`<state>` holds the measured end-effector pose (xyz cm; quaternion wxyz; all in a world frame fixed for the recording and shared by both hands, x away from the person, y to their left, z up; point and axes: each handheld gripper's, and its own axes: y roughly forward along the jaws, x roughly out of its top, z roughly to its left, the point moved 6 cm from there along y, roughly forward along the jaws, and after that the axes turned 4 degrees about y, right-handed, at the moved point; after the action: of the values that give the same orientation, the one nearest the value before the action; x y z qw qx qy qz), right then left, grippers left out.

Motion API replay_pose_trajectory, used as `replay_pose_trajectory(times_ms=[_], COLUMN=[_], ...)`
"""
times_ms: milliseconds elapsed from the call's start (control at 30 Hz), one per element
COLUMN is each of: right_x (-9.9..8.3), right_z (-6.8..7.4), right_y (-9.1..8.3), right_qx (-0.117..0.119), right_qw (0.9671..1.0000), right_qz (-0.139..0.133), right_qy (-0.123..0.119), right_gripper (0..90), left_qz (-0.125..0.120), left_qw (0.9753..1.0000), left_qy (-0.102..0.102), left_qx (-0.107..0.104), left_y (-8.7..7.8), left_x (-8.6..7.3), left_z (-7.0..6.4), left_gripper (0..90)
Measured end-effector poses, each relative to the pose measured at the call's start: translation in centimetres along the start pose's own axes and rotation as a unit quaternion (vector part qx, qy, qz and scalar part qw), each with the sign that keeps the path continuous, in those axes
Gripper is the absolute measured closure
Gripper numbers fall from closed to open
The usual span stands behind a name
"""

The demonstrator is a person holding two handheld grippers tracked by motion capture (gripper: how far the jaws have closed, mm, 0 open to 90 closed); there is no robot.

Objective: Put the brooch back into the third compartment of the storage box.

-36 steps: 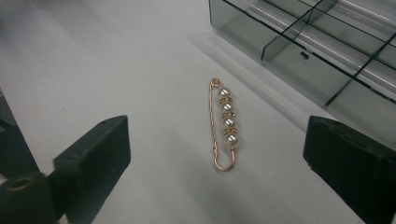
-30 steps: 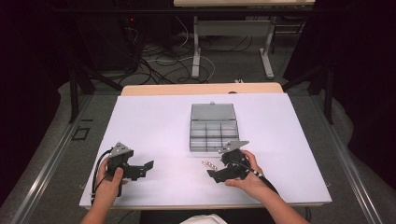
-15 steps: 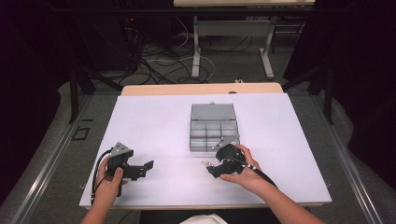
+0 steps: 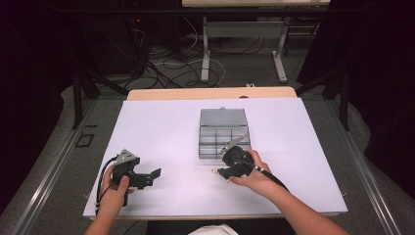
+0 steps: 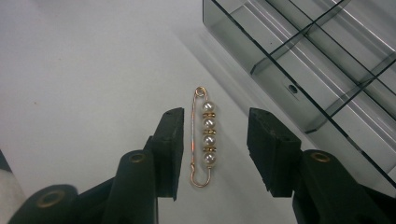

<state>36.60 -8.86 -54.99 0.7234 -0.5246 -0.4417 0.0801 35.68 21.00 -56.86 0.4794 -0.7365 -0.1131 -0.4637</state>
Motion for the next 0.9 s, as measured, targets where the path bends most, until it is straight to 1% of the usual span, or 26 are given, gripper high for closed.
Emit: replay_pose_trajectory(times_ms=[33,100,167,200,267,300,367,400,500,533,567,600,667,733,767,800,833,867,900], right_x=[0.1,0.1,0.2,0.2,0.3,0.3,0.4,0.3,0.3,0.3,0.2,0.3,0.3,0.2,0.2,0.3,0.3,0.3,0.3], right_z=[-0.1,-0.1,-0.1,-0.2,-0.2,-0.1,-0.2,-0.3,-0.6,-0.7,-0.7,-0.8,-0.9,-0.9,-0.9,-1.1,-1.1,-1.2,-1.1], right_y=[0.2,0.3,0.4,0.6,0.7,0.9,1.2,1.3,1.9,2.1,2.2,2.4,2.5,2.7,2.7,2.8,2.9,3.0,3.1], right_qx=[-0.002,-0.006,-0.001,0.002,0.001,0.013,0.015,0.014,0.006,0.009,0.010,0.018,0.018,0.013,0.013,0.013,0.014,0.016,0.014], right_qw=[0.9999,0.9999,0.9998,0.9998,0.9996,0.9994,0.9992,0.9990,0.9984,0.9981,0.9974,0.9966,0.9965,0.9935,0.9935,0.9941,0.9934,0.9936,0.9930], right_qz=[0.004,0.006,0.017,0.018,0.029,0.032,0.036,0.041,0.053,0.055,0.060,0.063,0.065,0.077,0.077,0.075,0.078,0.077,0.073], right_qy=[-0.011,-0.009,-0.004,-0.007,-0.002,0.002,-0.002,0.006,0.018,0.026,0.039,0.049,0.049,0.083,0.083,0.077,0.083,0.082,0.092], right_gripper=[58.2,58.8,60.5,61.0,61.4,61.7,62.3,62.3,61.9,61.9,62.0,62.8,62.9,62.9,62.9,63.0,63.4,63.6,64.0], left_qz=[0.000,0.000,0.001,0.000,0.001,0.001,0.001,0.000,0.002,0.001,0.001,0.001,0.000,0.000,0.001,0.001,0.001,0.001,0.001], left_qw=[1.0000,1.0000,1.0000,1.0000,1.0000,1.0000,1.0000,1.0000,1.0000,1.0000,1.0000,1.0000,1.0000,1.0000,1.0000,1.0000,1.0000,1.0000,1.0000], left_qy=[0.000,-0.003,0.000,-0.003,0.000,0.000,0.001,-0.002,0.001,-0.003,-0.003,-0.003,-0.003,-0.003,-0.003,-0.003,-0.003,-0.003,-0.003], left_qx=[0.000,0.000,0.000,-0.001,0.000,0.000,0.000,0.000,0.000,0.000,0.000,0.000,-0.001,-0.001,0.000,0.000,0.000,-0.001,0.000], left_y=[0.0,0.0,0.0,0.0,0.0,0.0,0.0,0.0,0.0,0.0,0.0,0.0,0.0,0.0,0.0,0.0,0.0,0.0,0.0], left_x=[0.0,0.0,0.0,0.0,0.0,0.0,0.0,0.0,0.0,0.0,0.0,0.0,0.0,0.0,-0.1,-0.1,-0.1,-0.1,-0.1], left_z=[0.0,-0.1,0.0,-0.1,0.0,0.0,0.0,0.0,0.0,0.0,0.0,0.0,0.0,0.0,0.0,0.0,0.0,0.0,0.0], left_gripper=[0.9,0.9,0.9,0.9,0.9,0.9,0.9,0.9,0.9,0.9,0.9,0.9,0.9,0.9,0.9,0.9,0.9,0.9,0.9])
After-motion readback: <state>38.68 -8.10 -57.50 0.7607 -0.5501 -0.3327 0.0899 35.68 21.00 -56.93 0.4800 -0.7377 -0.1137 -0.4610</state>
